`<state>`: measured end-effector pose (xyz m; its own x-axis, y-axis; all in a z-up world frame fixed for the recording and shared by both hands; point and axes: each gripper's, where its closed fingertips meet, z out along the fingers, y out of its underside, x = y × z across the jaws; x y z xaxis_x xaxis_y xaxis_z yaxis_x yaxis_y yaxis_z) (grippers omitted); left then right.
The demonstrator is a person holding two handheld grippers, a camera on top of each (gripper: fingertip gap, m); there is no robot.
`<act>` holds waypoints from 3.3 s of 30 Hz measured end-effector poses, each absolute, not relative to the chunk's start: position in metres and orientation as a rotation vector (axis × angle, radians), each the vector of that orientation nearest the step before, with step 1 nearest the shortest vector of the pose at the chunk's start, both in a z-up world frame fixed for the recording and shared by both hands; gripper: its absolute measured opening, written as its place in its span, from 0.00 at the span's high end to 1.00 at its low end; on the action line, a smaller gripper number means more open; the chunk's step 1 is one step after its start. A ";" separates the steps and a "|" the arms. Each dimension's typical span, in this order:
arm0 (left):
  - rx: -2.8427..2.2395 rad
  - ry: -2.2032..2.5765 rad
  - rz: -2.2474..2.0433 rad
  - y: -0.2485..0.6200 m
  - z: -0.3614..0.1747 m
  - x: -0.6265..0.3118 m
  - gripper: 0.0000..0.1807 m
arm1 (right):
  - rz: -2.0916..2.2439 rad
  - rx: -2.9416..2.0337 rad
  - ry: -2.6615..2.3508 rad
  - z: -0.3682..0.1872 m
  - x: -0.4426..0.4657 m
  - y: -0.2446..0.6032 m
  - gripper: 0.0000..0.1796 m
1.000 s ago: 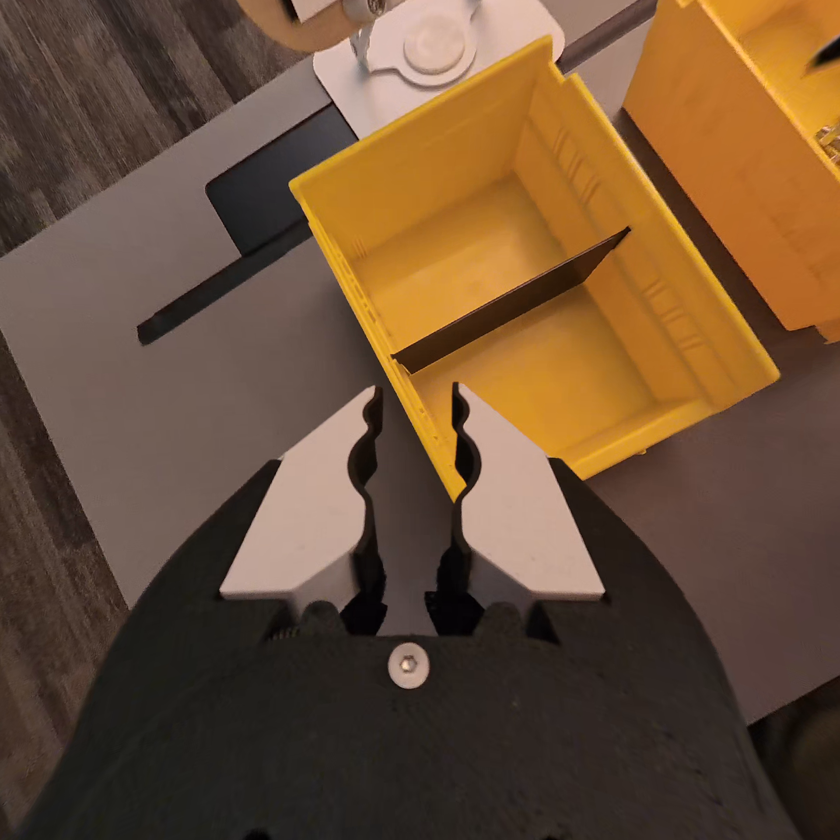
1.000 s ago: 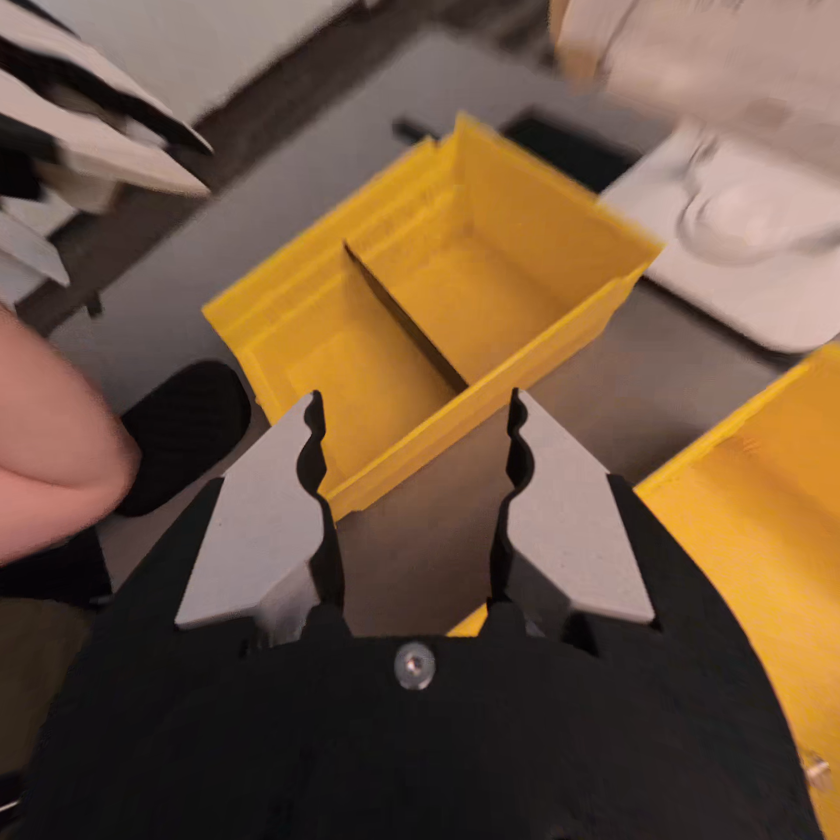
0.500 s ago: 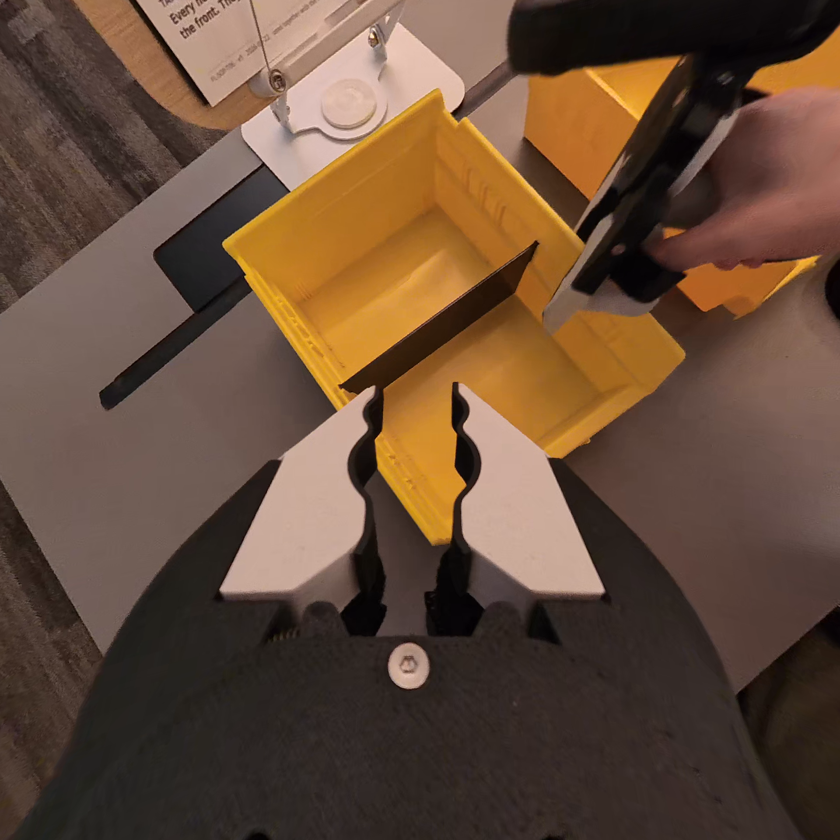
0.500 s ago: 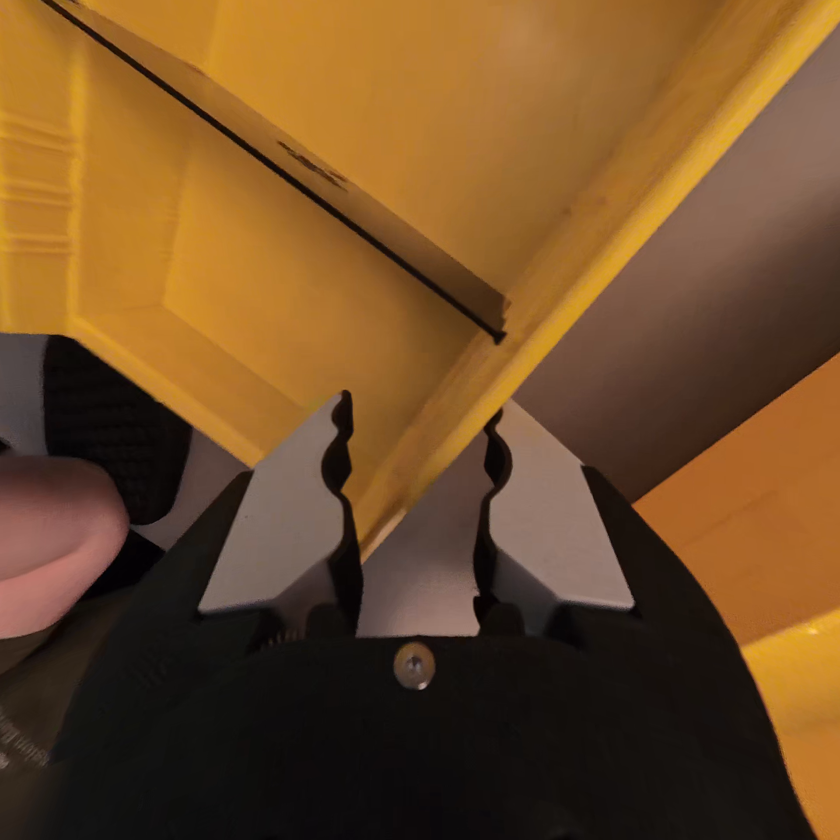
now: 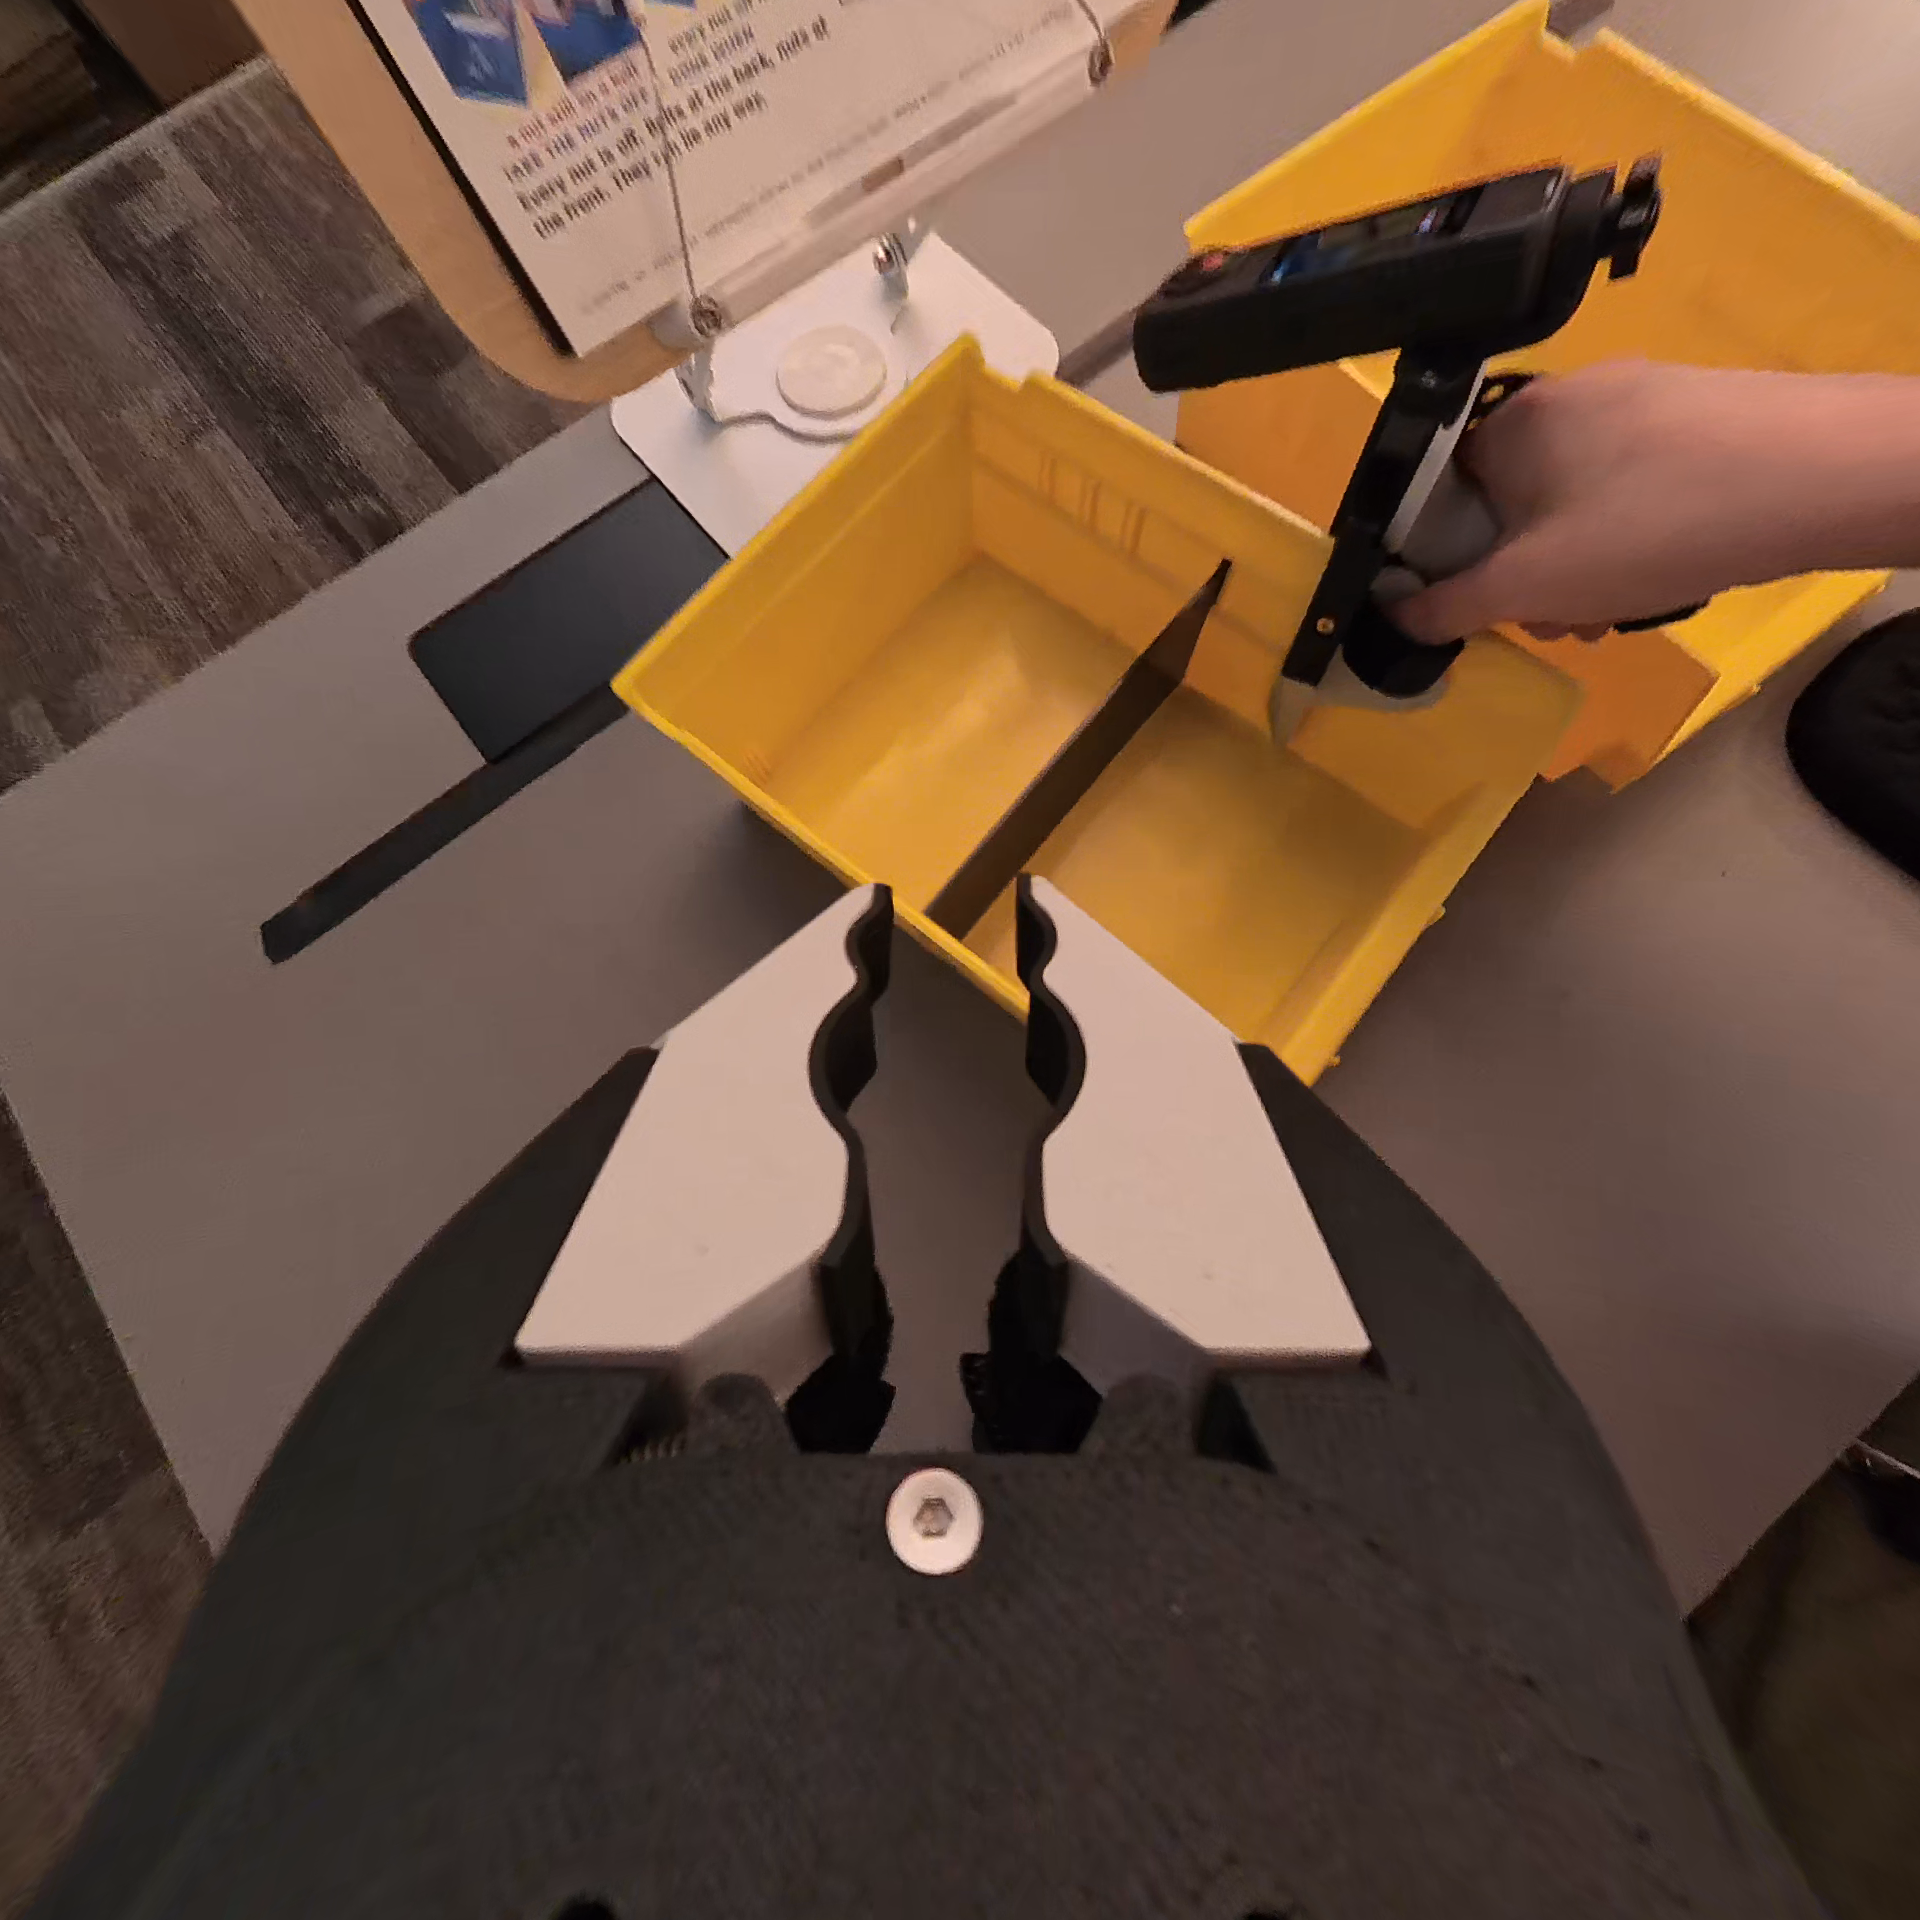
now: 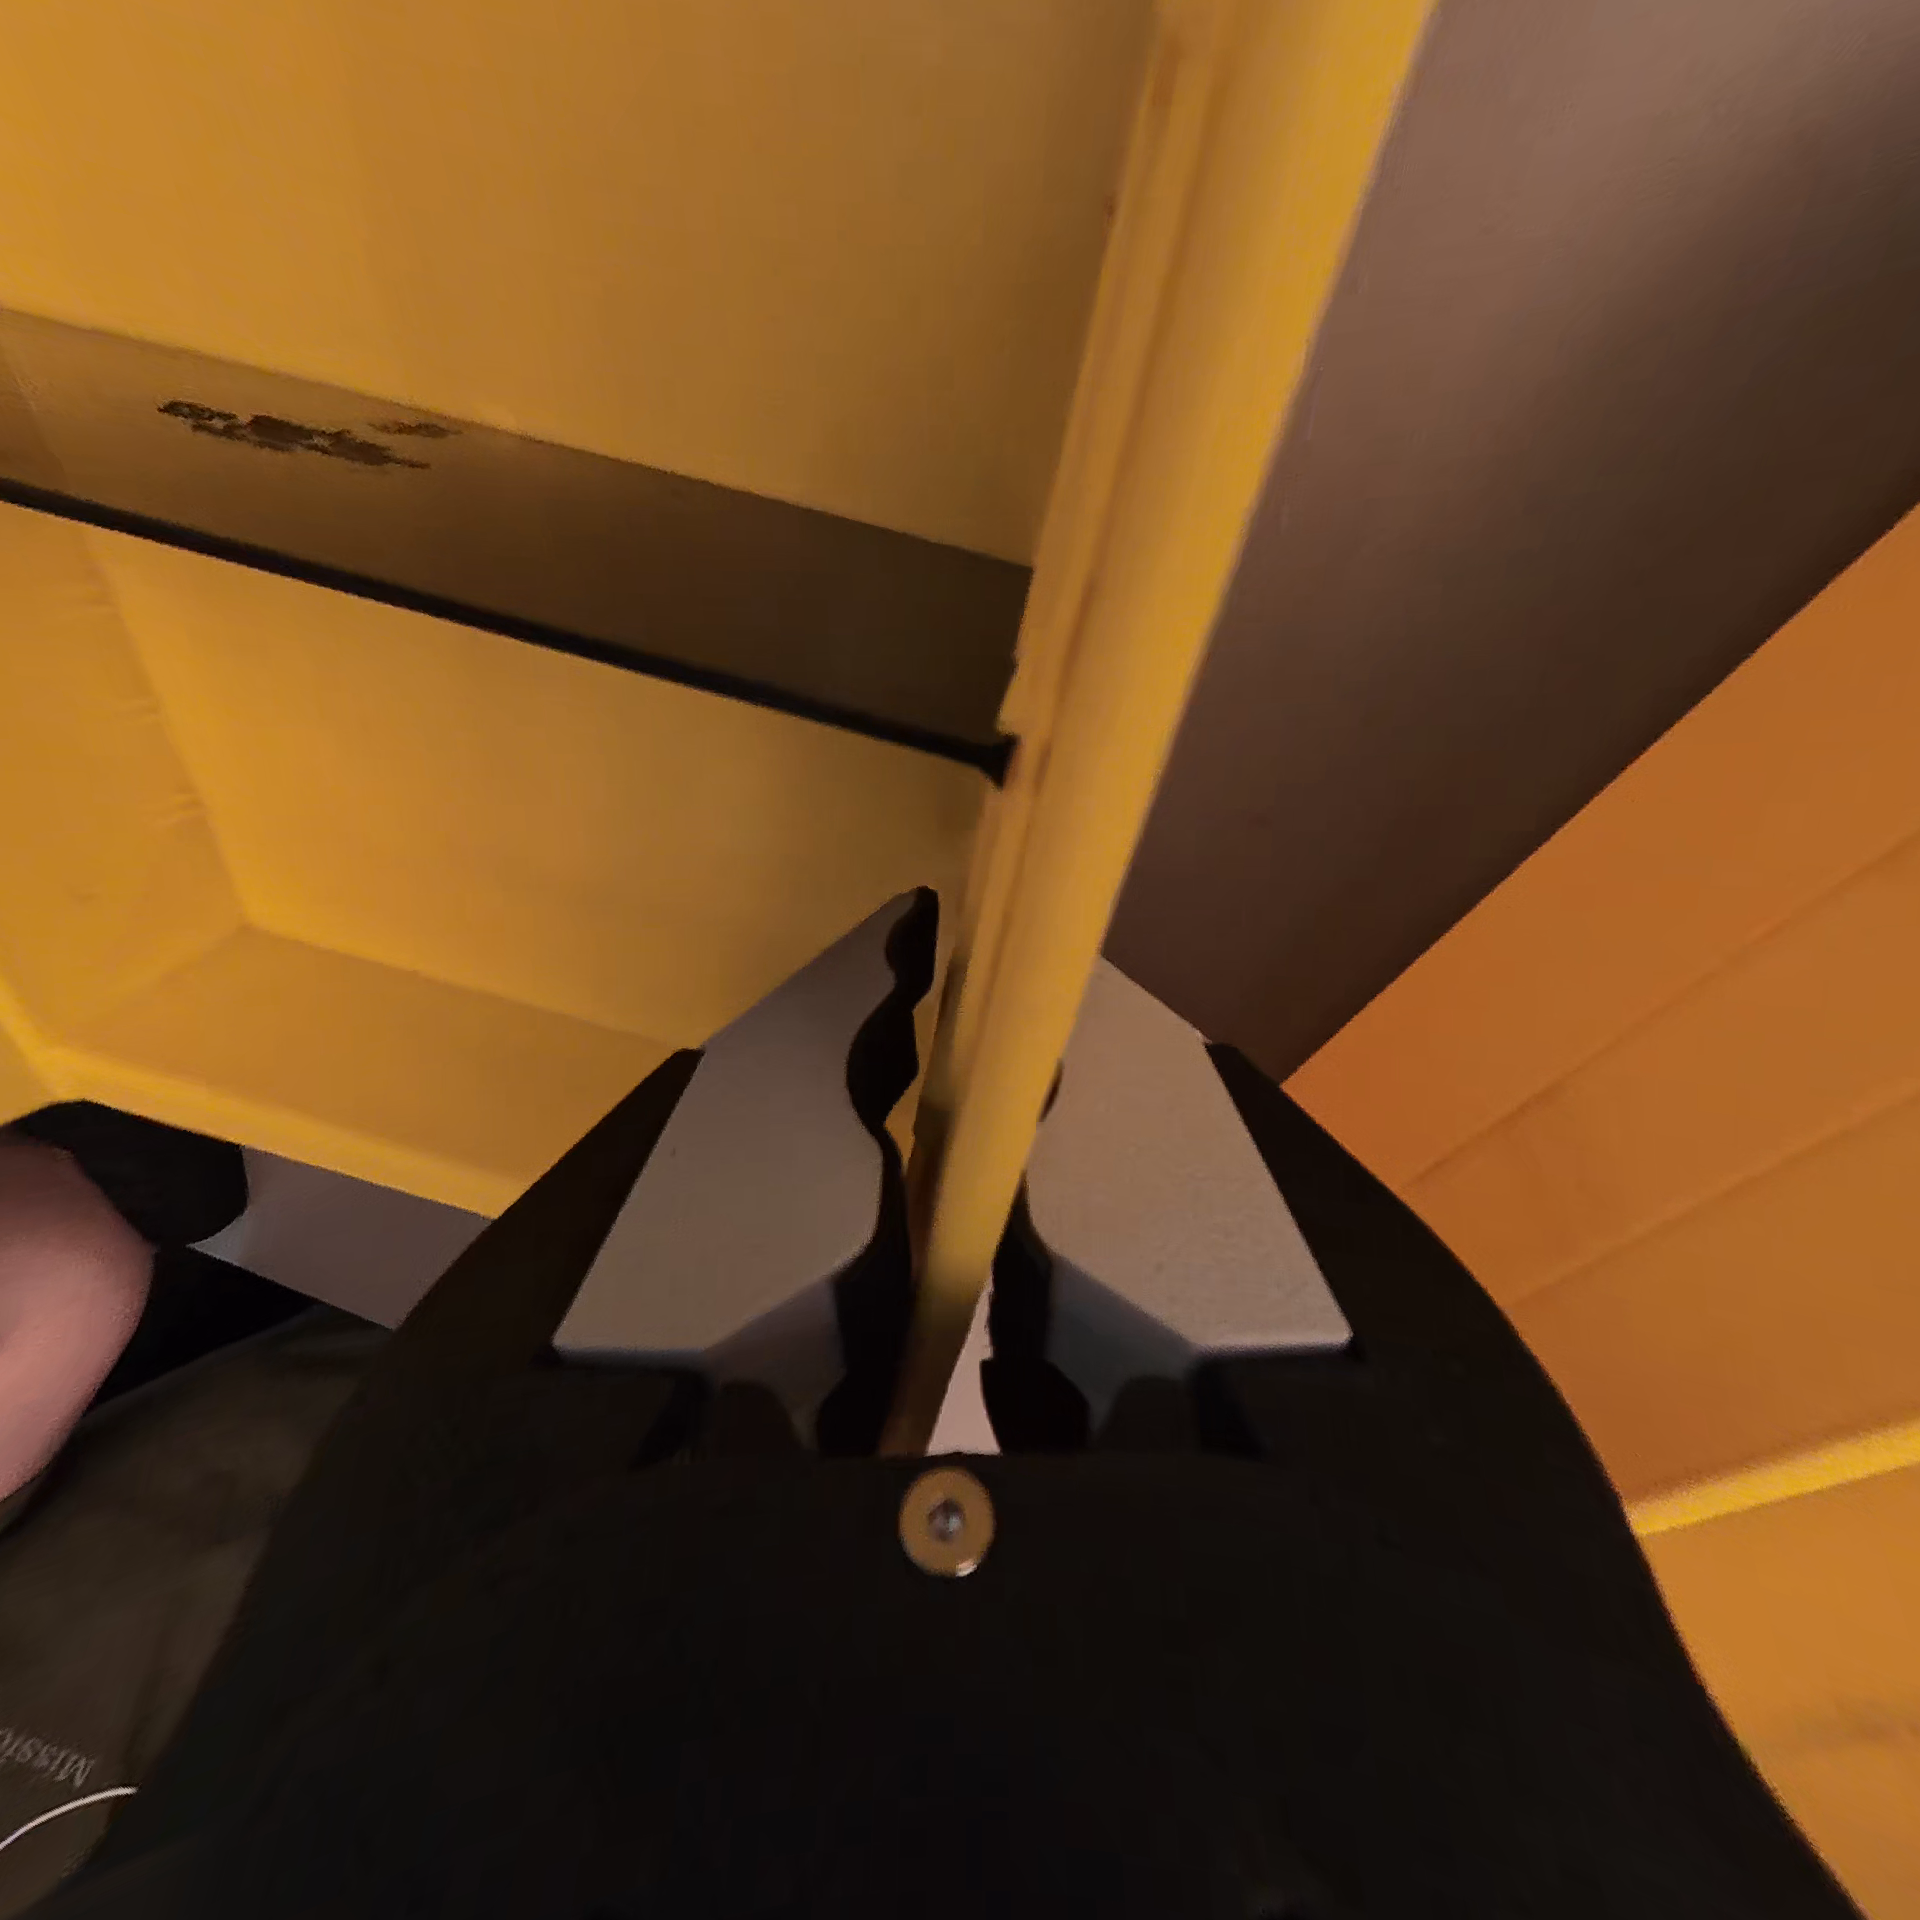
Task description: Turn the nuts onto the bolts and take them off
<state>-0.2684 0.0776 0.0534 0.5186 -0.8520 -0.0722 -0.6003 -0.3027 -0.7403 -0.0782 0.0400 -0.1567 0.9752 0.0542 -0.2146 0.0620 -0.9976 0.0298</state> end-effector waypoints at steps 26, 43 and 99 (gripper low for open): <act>-1.878 1.021 -1.332 0.047 0.054 -0.096 0.50 | -0.327 3.359 -0.554 0.041 0.260 -0.142 0.99; -2.212 1.481 -1.077 -0.012 -0.099 -0.001 0.64 | -0.039 3.055 -0.880 -0.087 0.375 -0.301 0.99; -2.705 0.240 -0.900 0.128 -0.081 -0.450 0.94 | -0.197 3.106 -0.271 -0.162 0.260 -0.120 0.99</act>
<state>-0.4501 0.1276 -0.0808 0.7921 -0.2425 0.5601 -0.0680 -0.9470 -0.3138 0.2597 -0.1197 -0.1622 0.9770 -0.1739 -0.1235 -0.1717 -0.9847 0.0288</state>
